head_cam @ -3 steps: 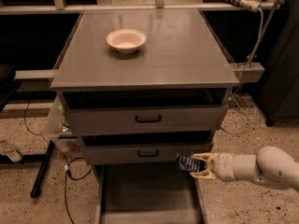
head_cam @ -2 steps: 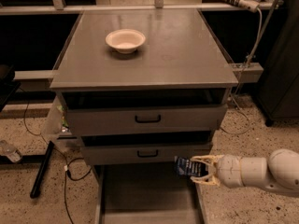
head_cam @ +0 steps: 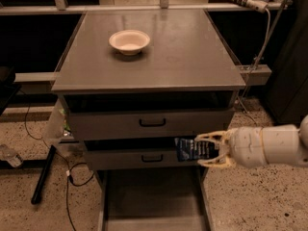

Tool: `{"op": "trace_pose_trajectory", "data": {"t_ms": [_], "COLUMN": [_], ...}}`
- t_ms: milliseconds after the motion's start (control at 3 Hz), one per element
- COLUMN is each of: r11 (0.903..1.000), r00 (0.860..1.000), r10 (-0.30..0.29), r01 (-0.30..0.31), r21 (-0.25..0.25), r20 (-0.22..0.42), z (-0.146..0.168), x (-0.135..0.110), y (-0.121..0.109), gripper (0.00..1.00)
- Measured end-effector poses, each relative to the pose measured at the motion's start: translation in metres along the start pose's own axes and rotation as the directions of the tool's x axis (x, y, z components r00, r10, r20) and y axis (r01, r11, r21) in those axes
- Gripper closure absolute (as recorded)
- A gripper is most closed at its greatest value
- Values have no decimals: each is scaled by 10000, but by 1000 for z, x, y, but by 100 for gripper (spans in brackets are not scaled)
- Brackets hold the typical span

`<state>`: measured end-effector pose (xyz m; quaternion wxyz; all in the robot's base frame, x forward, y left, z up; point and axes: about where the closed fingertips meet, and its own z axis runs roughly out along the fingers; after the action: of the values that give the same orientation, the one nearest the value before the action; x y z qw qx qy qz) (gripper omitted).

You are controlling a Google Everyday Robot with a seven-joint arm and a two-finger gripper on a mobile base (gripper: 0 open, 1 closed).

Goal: Pick rxbar blueberry from bottom drawer and place on counter

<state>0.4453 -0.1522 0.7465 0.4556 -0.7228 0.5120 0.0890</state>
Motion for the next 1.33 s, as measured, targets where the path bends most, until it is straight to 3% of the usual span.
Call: {"op": "trace_pose_trajectory", "data": {"t_ms": [333,667,1000,1333], "r11": [9985,9953,9955,9973], "r00": [9976,9951,9953,9974], "r10": [-555,-970,-944,-666], "r01": [555,971,944,673], "r21": [-24,48,23,276], "r20": [-402,-209,-211,-282], "z": [-21,-29,-27,-22], "x": [-44,-75,-74,-61], "y": [-56,-107,-109,-141], "gripper": [100,100,100,100]}}
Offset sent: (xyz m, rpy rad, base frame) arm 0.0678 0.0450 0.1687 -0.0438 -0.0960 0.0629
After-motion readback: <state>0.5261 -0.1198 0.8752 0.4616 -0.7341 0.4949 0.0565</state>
